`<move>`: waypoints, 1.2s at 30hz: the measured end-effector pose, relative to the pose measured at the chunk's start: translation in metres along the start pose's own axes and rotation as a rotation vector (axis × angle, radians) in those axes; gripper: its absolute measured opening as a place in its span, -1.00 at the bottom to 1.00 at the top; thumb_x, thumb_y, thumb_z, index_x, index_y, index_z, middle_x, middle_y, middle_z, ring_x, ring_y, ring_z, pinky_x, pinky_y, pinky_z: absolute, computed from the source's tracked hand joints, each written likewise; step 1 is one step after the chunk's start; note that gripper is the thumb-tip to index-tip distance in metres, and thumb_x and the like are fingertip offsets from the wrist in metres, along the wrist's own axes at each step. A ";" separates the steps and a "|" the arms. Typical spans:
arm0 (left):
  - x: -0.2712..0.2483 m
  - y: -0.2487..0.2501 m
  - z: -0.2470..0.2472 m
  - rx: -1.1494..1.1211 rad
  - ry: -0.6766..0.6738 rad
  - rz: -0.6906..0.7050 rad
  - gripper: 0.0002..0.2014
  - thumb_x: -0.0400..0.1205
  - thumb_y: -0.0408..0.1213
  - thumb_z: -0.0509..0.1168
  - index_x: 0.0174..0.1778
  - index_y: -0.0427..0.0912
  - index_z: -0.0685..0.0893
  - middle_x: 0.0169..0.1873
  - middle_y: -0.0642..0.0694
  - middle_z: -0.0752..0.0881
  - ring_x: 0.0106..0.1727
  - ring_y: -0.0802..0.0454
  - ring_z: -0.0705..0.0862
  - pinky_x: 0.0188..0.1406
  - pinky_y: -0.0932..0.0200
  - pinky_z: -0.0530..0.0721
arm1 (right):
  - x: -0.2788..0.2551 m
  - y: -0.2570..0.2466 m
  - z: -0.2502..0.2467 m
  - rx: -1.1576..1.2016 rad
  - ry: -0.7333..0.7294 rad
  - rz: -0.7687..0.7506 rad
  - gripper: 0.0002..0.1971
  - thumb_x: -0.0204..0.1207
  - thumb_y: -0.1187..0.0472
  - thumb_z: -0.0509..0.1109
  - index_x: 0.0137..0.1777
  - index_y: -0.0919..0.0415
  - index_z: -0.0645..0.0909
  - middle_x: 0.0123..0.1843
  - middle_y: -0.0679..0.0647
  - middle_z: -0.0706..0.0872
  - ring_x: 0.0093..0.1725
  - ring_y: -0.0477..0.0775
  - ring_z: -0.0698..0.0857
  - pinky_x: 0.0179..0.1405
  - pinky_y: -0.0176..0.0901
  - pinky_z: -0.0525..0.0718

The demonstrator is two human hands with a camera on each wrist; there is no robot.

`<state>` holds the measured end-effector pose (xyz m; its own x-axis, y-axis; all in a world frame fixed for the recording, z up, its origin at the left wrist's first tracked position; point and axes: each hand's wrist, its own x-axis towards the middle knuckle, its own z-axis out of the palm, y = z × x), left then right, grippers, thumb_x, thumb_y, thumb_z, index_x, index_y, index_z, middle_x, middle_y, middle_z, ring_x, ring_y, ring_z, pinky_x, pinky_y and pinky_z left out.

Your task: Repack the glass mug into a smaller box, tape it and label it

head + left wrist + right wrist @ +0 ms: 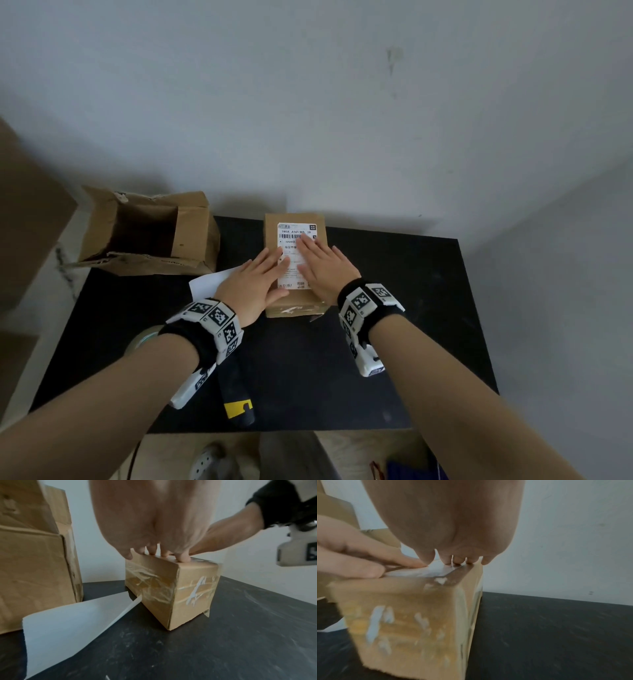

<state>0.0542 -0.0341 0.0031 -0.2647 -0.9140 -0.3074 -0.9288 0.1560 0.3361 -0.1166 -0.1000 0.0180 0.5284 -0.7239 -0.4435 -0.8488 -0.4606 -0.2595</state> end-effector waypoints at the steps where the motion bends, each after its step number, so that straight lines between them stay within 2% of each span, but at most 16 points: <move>1: 0.000 0.000 0.000 -0.016 0.005 -0.001 -0.38 0.71 0.04 0.01 0.66 -0.03 -0.02 0.66 0.02 -0.13 0.66 0.07 -0.19 0.62 0.07 -0.05 | 0.006 0.002 -0.005 0.004 -0.002 0.003 -0.43 0.74 -0.03 -0.14 0.68 0.06 -0.22 0.71 -0.04 -0.20 0.68 -0.02 -0.17 0.65 0.03 -0.13; 5: -0.001 0.001 -0.003 -0.052 0.001 -0.002 -0.38 0.71 0.01 0.05 0.66 -0.02 -0.02 0.66 0.03 -0.15 0.66 0.07 -0.19 0.62 0.08 -0.08 | 0.020 0.015 -0.017 0.048 0.016 0.054 -0.38 0.72 -0.05 -0.05 0.67 0.04 -0.24 0.71 -0.04 -0.23 0.68 0.02 -0.18 0.64 0.05 -0.11; 7: -0.003 0.003 -0.005 -0.141 0.011 -0.037 -0.36 0.69 -0.03 0.13 0.65 0.01 0.00 0.66 -0.01 -0.18 0.67 0.01 -0.10 0.65 0.01 0.06 | 0.020 0.019 -0.019 0.123 0.046 0.107 -0.34 0.71 -0.05 0.01 0.67 0.07 -0.24 0.71 -0.03 -0.22 0.69 0.04 -0.16 0.65 0.06 -0.07; 9: -0.004 0.007 -0.007 -0.307 0.025 -0.144 -0.24 0.64 -0.06 0.24 0.65 0.06 -0.08 0.66 -0.07 -0.21 0.65 -0.07 0.09 0.58 -0.01 0.27 | 0.020 0.021 -0.015 0.266 0.080 0.173 -0.28 0.69 -0.04 0.10 0.68 0.14 -0.21 0.71 0.00 -0.17 0.69 0.05 -0.10 0.66 0.04 0.00; 10: -0.005 0.010 -0.008 -0.408 0.034 -0.213 -0.17 0.62 -0.06 0.28 0.65 0.04 -0.14 0.66 -0.10 -0.15 0.62 -0.08 0.19 0.52 0.00 0.34 | 0.017 0.021 -0.013 0.373 0.101 0.202 -0.26 0.66 -0.03 0.17 0.68 0.16 -0.16 0.72 0.02 -0.10 0.69 0.06 -0.02 0.66 0.05 0.08; 12: -0.003 0.013 -0.011 -0.562 0.072 -0.340 -0.12 0.62 -0.02 0.28 0.65 -0.09 -0.19 0.63 -0.16 0.16 0.52 -0.08 0.39 0.40 0.06 0.46 | 0.009 0.018 -0.006 0.609 0.139 0.243 -0.26 0.60 -0.01 0.29 0.65 0.18 0.01 0.65 0.03 0.24 0.60 0.10 0.30 0.54 0.07 0.35; 14: 0.000 0.014 -0.010 -0.612 0.114 -0.428 -0.21 0.62 -0.04 0.29 0.65 -0.19 0.00 0.50 -0.18 0.44 0.41 -0.09 0.52 0.27 0.09 0.52 | -0.004 0.011 0.000 0.781 0.140 0.275 -0.25 0.55 0.04 0.38 0.62 0.18 0.07 0.50 0.03 0.49 0.43 0.10 0.53 0.37 -0.01 0.52; 16: 0.004 0.013 -0.007 -0.665 0.167 -0.469 -0.38 0.59 -0.12 0.36 0.52 -0.20 0.30 0.35 -0.16 0.59 0.30 -0.09 0.60 0.14 0.11 0.57 | -0.014 0.007 0.009 0.823 0.134 0.312 -0.19 0.51 0.07 0.44 0.64 0.17 0.06 0.45 0.05 0.54 0.38 0.09 0.57 0.34 -0.03 0.56; 17: 0.006 0.011 -0.006 -0.730 0.184 -0.490 -0.46 0.57 -0.18 0.39 0.43 -0.19 0.40 0.28 -0.16 0.64 0.24 -0.09 0.63 0.11 0.12 0.61 | -0.018 0.005 0.013 0.813 0.136 0.335 -0.19 0.49 0.06 0.46 0.62 0.18 0.09 0.44 0.07 0.55 0.36 0.10 0.58 0.32 -0.02 0.58; 19: 0.008 0.007 -0.003 -0.911 0.184 -0.518 -0.53 0.54 -0.28 0.42 0.35 -0.17 0.46 0.18 -0.21 0.66 0.17 -0.13 0.65 0.11 -0.05 0.68 | -0.022 0.004 0.020 0.812 0.164 0.376 -0.27 0.48 0.01 0.47 0.55 0.18 0.19 0.40 0.09 0.58 0.31 0.10 0.62 0.25 -0.01 0.64; 21: 0.006 0.005 -0.003 -1.011 0.179 -0.525 -0.52 0.54 -0.35 0.41 0.38 -0.15 0.47 0.15 -0.22 0.64 0.17 -0.16 0.64 0.10 -0.20 0.69 | -0.027 0.004 0.023 0.846 0.177 0.406 -0.31 0.47 0.01 0.48 0.50 0.16 0.25 0.37 0.08 0.59 0.28 0.08 0.63 0.19 -0.06 0.67; 24: 0.005 0.006 0.001 -1.043 0.192 -0.506 -0.49 0.53 -0.37 0.41 0.41 -0.13 0.49 0.20 -0.20 0.64 0.27 -0.18 0.61 0.20 -0.25 0.64 | -0.034 0.004 0.028 0.900 0.219 0.417 -0.31 0.47 0.05 0.48 0.53 0.15 0.26 0.40 0.07 0.57 0.31 0.06 0.61 0.22 -0.07 0.65; 28: 0.001 0.013 0.002 -0.985 0.201 -0.487 -0.41 0.50 -0.39 0.44 0.46 -0.17 0.45 0.30 -0.18 0.57 0.35 -0.15 0.53 0.30 -0.21 0.59 | -0.035 0.000 0.036 0.968 0.271 0.444 -0.29 0.46 0.08 0.49 0.56 0.16 0.27 0.42 0.08 0.56 0.32 0.07 0.60 0.24 -0.05 0.65; 32: -0.003 0.014 0.000 -0.979 0.192 -0.430 -0.43 0.52 -0.43 0.41 0.47 -0.18 0.46 0.34 -0.20 0.58 0.39 -0.14 0.52 0.36 -0.18 0.54 | -0.042 0.001 0.038 1.027 0.290 0.440 -0.32 0.45 0.14 0.51 0.54 0.19 0.31 0.40 0.09 0.57 0.36 0.07 0.57 0.30 -0.02 0.62; 34: -0.004 0.016 -0.001 -0.946 0.184 -0.417 -0.44 0.55 -0.45 0.39 0.49 -0.19 0.44 0.36 -0.18 0.57 0.42 -0.12 0.50 0.41 -0.06 0.49 | -0.046 0.003 0.036 1.043 0.259 0.433 -0.34 0.46 0.20 0.50 0.53 0.19 0.33 0.38 0.10 0.59 0.38 0.09 0.57 0.34 0.09 0.61; 36: -0.004 0.017 -0.003 -0.911 0.182 -0.418 -0.44 0.57 -0.47 0.35 0.51 -0.22 0.41 0.39 -0.19 0.56 0.44 -0.12 0.48 0.37 0.11 0.44 | -0.050 0.004 0.035 1.047 0.231 0.435 -0.35 0.45 0.24 0.50 0.53 0.17 0.34 0.38 0.11 0.60 0.38 0.10 0.58 0.33 0.16 0.62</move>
<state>0.0396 -0.0291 0.0123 0.1494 -0.8850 -0.4410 -0.3677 -0.4637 0.8061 -0.1474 -0.0477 0.0089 0.0868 -0.8431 -0.5307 -0.5008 0.4236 -0.7548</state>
